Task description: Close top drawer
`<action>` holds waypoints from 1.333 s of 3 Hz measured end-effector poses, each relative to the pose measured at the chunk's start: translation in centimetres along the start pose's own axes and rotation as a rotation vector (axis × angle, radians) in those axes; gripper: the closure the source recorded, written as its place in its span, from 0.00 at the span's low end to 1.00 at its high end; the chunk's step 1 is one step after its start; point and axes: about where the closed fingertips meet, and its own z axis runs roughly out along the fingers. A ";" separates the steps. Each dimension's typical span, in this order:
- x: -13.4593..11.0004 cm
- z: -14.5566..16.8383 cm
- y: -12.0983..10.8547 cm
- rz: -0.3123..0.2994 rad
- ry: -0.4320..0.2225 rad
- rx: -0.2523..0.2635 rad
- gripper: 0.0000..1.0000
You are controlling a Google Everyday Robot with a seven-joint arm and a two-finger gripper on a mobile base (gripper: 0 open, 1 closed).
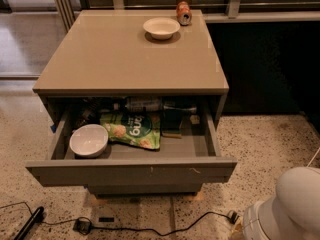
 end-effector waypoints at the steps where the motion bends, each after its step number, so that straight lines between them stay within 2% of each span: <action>1: -0.6 1.0 -0.8 0.001 -0.011 -0.020 1.00; 2: -2.8 1.8 -2.2 -0.022 -0.014 -0.024 1.00; 3: -8.8 2.2 -4.3 -0.050 -0.044 0.020 1.00; 4: -8.8 2.2 -4.3 -0.050 -0.044 0.020 1.00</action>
Offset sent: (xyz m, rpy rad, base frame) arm 0.0456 0.0594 -0.0165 0.0256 0.0175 0.0544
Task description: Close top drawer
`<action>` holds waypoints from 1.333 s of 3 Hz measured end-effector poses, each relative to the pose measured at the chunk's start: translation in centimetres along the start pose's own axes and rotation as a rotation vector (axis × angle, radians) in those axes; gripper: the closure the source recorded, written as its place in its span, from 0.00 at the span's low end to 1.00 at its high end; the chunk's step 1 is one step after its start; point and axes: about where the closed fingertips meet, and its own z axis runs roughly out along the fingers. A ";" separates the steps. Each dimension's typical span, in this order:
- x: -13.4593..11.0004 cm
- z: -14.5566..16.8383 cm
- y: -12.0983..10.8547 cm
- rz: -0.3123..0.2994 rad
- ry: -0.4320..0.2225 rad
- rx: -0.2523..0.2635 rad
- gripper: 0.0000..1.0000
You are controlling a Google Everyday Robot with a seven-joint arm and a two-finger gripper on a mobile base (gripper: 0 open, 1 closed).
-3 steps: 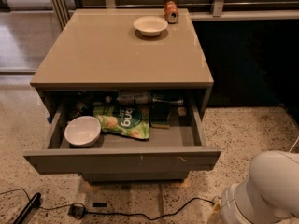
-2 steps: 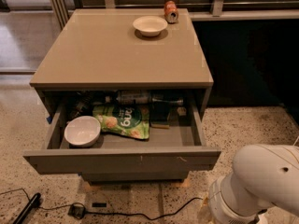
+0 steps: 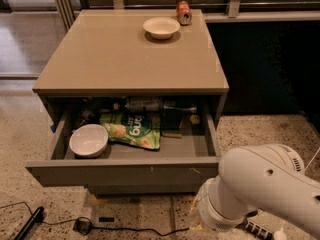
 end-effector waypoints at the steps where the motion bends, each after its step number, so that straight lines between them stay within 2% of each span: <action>1: -0.6 0.7 -2.4 0.010 -0.023 0.013 1.00; 3: -4.7 2.2 -9.3 -0.003 -0.051 0.059 1.00; 4: -8.1 2.1 -12.6 -0.021 -0.061 0.104 1.00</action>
Offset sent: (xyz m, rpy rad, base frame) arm 0.1074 0.0424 -0.0109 0.0558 -0.0626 -0.0267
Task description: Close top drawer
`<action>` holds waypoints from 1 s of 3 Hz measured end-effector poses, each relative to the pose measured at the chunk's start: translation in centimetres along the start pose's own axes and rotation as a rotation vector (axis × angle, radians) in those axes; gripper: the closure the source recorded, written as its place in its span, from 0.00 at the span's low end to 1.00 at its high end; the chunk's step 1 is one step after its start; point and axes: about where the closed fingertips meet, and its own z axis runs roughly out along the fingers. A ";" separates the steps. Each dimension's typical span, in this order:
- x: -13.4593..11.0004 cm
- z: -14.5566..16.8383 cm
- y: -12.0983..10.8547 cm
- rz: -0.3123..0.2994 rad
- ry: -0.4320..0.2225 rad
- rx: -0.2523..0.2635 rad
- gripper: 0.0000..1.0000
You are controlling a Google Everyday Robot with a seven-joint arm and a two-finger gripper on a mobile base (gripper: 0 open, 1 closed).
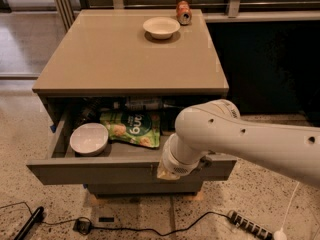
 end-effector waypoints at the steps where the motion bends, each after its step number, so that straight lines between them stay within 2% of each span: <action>1: 0.0 0.0 0.0 0.000 0.000 0.000 1.00; 2: 0.3 0.4 -0.2 0.011 -0.014 0.007 1.00; 3: -0.6 1.1 -1.9 0.017 -0.024 0.022 1.00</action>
Offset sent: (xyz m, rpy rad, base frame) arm 0.0053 -0.0045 -0.0129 0.0373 -0.0041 -0.0289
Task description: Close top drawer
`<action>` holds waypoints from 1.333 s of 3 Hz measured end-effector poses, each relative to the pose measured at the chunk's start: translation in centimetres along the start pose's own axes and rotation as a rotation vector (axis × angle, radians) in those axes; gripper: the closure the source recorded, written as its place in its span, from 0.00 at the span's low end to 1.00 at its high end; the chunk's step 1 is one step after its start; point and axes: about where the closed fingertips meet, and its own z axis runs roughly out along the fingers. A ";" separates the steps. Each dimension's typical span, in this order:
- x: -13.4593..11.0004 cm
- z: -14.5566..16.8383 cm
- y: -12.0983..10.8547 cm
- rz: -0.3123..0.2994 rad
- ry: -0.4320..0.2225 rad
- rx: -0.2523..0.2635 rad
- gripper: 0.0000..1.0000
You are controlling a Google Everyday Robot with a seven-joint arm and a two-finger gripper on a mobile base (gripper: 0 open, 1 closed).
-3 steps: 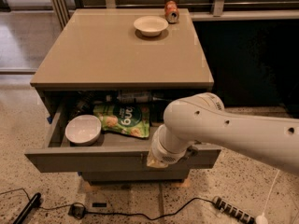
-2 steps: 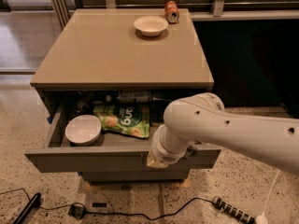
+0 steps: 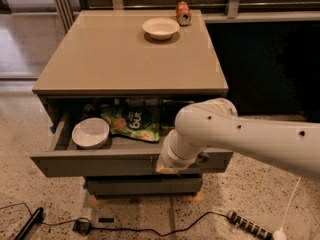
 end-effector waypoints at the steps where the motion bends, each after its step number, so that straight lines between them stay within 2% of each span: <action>1: -2.7 1.0 -2.9 -0.015 -0.007 0.010 1.00; 2: -6.3 1.6 -7.0 -0.032 -0.017 0.037 1.00; 4: -6.3 2.7 -7.4 -0.025 -0.027 0.017 1.00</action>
Offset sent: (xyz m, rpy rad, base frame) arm 0.1268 0.0928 0.0293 0.0181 -0.0859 0.0235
